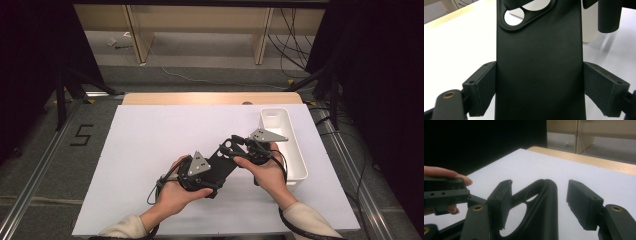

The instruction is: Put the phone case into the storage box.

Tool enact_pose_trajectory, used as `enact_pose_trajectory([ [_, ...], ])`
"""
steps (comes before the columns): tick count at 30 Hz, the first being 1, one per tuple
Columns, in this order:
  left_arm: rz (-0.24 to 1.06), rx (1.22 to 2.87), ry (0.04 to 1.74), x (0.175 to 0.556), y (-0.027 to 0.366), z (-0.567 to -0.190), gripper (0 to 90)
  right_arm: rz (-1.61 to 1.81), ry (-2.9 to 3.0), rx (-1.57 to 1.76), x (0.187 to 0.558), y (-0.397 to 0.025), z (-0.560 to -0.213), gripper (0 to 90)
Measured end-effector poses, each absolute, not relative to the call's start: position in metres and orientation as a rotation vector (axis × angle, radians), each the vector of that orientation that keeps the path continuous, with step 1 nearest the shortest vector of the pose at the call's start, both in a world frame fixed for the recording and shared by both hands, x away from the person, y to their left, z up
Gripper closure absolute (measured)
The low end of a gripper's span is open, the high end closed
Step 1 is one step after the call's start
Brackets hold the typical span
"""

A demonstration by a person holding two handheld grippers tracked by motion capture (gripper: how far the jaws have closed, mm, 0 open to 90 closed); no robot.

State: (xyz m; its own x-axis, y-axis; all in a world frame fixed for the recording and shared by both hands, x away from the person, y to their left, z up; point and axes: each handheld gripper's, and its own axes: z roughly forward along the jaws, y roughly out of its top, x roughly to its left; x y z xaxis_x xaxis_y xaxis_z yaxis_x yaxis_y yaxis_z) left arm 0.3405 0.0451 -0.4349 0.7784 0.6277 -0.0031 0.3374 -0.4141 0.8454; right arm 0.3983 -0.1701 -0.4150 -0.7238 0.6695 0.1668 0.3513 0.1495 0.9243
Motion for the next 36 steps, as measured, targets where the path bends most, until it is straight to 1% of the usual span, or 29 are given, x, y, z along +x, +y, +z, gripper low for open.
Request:
enact_pose_trajectory([
  [6, 0.395, 2.037, 0.721, 0.341, 0.045, -0.435, 15.9, 1.606, 2.159, 0.994, 0.398, -0.169, -0.415, 44.4],
  [11, 0.397, 2.036, 0.719, 0.341, 0.045, -0.435, 15.9, 1.628, 2.177, 1.0, 0.398, -0.169, -0.415, 51.6],
  [20, 0.398, 2.033, 0.707, 0.341, 0.045, -0.435, 15.7, 1.672, 2.18, 1.038, 0.399, -0.172, -0.413, 55.8],
  [24, 0.402, 2.034, 0.703, 0.341, 0.044, -0.436, 15.6, 1.719, 2.17, 1.08, 0.4, -0.174, -0.412, 62.5],
  [30, 0.421, 2.034, 0.695, 0.34, 0.044, -0.436, 15.4, 1.739, 2.174, 1.083, 0.399, -0.175, -0.408, 67.0],
  [33, 0.43, 2.037, 0.693, 0.34, 0.044, -0.436, 15.1, 1.77, 2.169, 1.082, 0.397, -0.172, -0.403, 70.8],
  [35, 0.404, 2.036, 0.693, 0.339, 0.043, -0.437, 14.8, 1.797, 2.163, 1.077, 0.395, -0.169, -0.399, 74.2],
  [36, 0.428, 2.04, 0.686, 0.339, 0.043, -0.437, 14.6, 1.811, 2.16, 1.075, 0.394, -0.168, -0.398, 75.2],
])
